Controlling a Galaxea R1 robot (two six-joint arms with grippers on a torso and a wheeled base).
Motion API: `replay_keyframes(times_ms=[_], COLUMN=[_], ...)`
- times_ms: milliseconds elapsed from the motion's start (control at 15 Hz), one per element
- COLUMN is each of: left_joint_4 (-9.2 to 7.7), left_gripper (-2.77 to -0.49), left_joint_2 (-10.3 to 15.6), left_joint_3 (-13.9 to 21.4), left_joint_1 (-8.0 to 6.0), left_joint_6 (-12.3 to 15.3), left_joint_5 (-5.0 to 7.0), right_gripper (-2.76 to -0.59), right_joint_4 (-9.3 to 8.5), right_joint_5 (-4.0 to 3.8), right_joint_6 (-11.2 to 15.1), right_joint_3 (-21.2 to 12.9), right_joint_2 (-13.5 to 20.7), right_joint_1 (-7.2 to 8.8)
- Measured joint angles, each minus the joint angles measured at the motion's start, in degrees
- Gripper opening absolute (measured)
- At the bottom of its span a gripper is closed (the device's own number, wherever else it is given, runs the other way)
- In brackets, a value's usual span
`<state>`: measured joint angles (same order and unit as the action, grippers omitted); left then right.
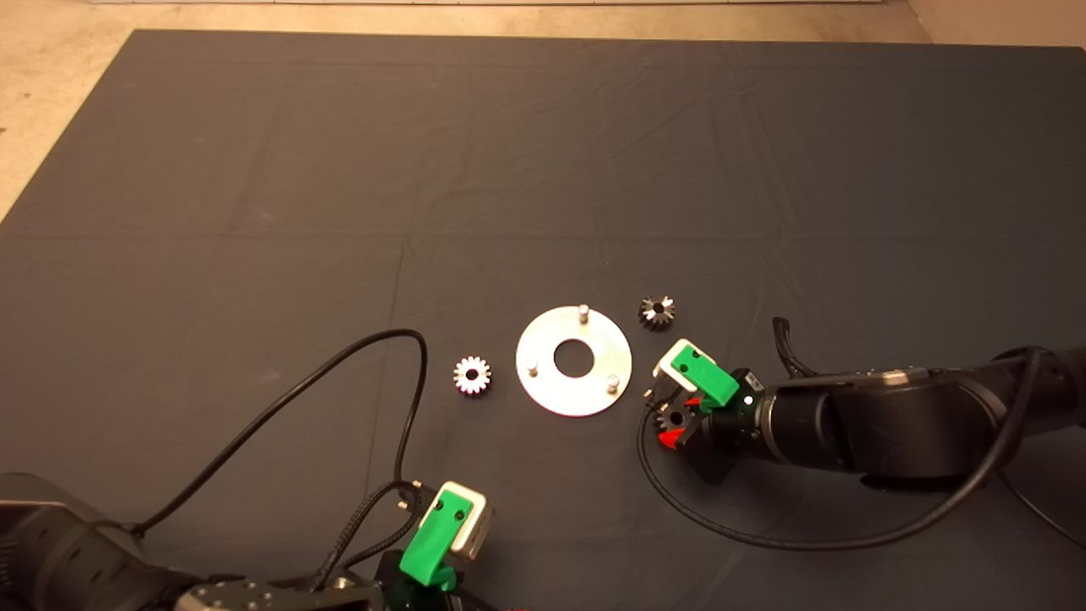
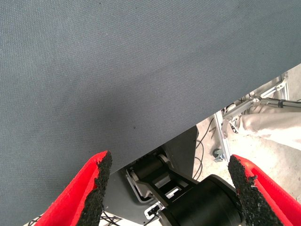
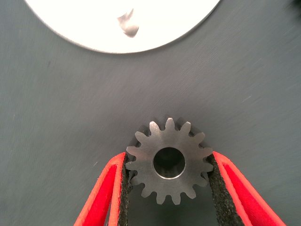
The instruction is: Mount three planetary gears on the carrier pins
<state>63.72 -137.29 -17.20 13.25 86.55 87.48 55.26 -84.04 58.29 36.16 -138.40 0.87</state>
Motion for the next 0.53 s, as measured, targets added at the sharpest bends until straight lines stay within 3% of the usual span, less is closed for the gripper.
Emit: replay_keyframes(times_ms=[400,533], left_joint_4=[0.0,0.0], left_gripper=[-1.51,-1.51], left_joint_2=[0.0,0.0], left_joint_3=[0.0,0.0], left_joint_1=[0.0,0.0], left_joint_6=[0.0,0.0], left_joint_5=[0.0,0.0], right_gripper=[-2.38,-2.39], right_joint_4=[0.0,0.05], right_joint_5=[0.04,-0.01], right_joint_6=[0.3,0.9], right_joint_3=[0.0,0.0], right_joint_2=[-3.1,-4.6], right_joint_1=[7.67,8.95])
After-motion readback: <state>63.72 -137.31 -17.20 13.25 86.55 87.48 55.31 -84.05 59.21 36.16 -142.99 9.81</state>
